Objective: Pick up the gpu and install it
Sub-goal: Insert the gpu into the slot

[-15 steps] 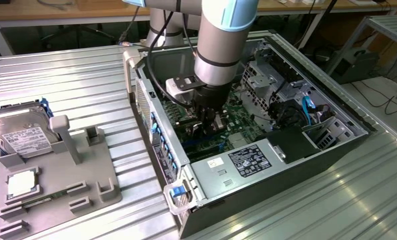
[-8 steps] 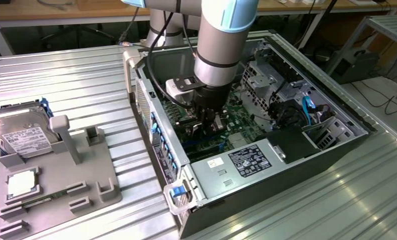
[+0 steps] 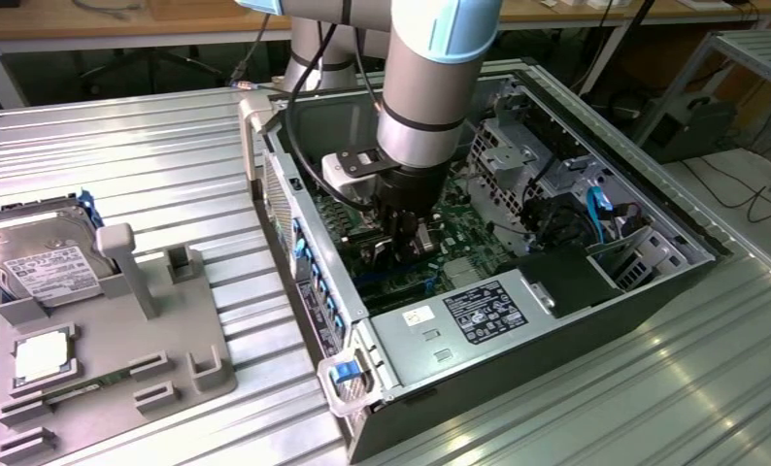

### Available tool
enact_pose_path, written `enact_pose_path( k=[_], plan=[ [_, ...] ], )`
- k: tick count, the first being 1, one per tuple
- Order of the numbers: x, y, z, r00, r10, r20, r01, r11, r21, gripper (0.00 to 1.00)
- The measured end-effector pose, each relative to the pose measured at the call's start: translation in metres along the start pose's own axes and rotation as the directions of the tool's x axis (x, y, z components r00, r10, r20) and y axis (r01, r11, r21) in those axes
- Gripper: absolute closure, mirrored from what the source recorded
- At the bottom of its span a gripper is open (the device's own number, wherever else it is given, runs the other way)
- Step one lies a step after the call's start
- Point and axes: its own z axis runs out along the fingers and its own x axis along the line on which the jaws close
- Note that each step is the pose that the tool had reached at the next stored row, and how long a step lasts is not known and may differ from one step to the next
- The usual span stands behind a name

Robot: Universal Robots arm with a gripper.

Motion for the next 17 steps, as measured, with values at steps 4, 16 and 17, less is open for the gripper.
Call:
enact_pose_path(
  k=[4, 16, 17],
  plan=[
    [0.0001, 0.0003, 0.0038, 1.0000, 0.000, -0.0001, 0.000, 1.0000, -0.0004, 0.72],
    [0.0000, 0.0008, 0.0044, 1.0000, 0.000, 0.0011, 0.000, 1.0000, 0.0001, 0.72],
    [0.0000, 0.0009, 0.0044, 1.0000, 0.000, 0.0010, 0.000, 1.0000, 0.0000, 0.72]
  ],
)
